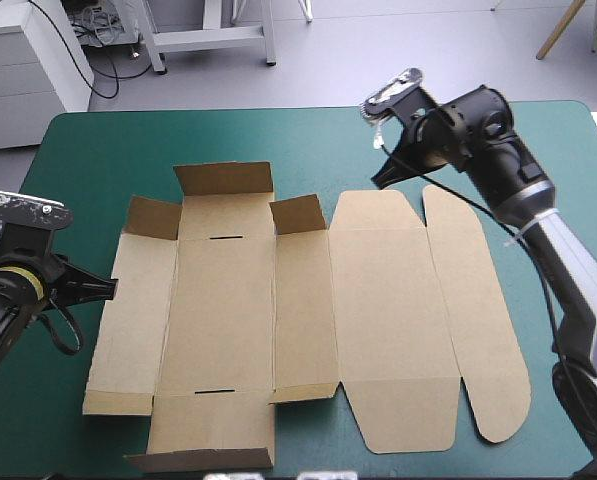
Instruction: Fold the box
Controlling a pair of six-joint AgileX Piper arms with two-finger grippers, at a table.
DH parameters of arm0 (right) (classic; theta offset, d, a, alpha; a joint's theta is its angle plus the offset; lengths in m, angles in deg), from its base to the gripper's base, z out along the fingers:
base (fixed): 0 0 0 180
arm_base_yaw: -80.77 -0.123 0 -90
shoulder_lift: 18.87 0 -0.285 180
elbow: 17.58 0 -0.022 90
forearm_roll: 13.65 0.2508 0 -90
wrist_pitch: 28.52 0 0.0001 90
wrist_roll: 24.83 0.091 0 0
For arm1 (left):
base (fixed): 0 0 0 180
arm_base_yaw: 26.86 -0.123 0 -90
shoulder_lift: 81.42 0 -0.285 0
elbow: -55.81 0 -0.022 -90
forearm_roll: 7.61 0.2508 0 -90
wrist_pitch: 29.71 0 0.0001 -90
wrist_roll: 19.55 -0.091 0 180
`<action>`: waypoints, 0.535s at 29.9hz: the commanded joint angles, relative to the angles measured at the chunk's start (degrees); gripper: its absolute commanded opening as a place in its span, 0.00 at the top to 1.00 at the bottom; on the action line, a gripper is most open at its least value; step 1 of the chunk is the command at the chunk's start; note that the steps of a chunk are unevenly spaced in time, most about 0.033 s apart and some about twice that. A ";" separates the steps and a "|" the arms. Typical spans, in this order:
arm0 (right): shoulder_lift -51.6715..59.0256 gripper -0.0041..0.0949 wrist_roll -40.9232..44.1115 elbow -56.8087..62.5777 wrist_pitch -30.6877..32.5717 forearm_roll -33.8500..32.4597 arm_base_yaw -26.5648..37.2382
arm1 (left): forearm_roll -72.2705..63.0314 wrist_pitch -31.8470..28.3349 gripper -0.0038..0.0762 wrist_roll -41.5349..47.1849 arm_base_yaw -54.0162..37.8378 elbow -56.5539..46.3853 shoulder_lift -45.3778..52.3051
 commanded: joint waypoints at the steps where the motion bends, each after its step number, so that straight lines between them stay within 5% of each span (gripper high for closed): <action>1: 4.21 0.98 1.59 -1.80 2.84 3.54 5.58 | 1.64 -1.98 0.96 0.16 -0.05 1.62 0.56; 9: 7.13 0.98 -3.45 4.51 3.24 27.78 21.69 | -0.08 -1.88 0.96 0.16 -0.05 1.62 0.35; 16: 11.75 0.98 -6.67 16.34 3.24 29.28 26.82 | -0.86 -2.41 0.93 -3.10 -0.05 1.73 -3.43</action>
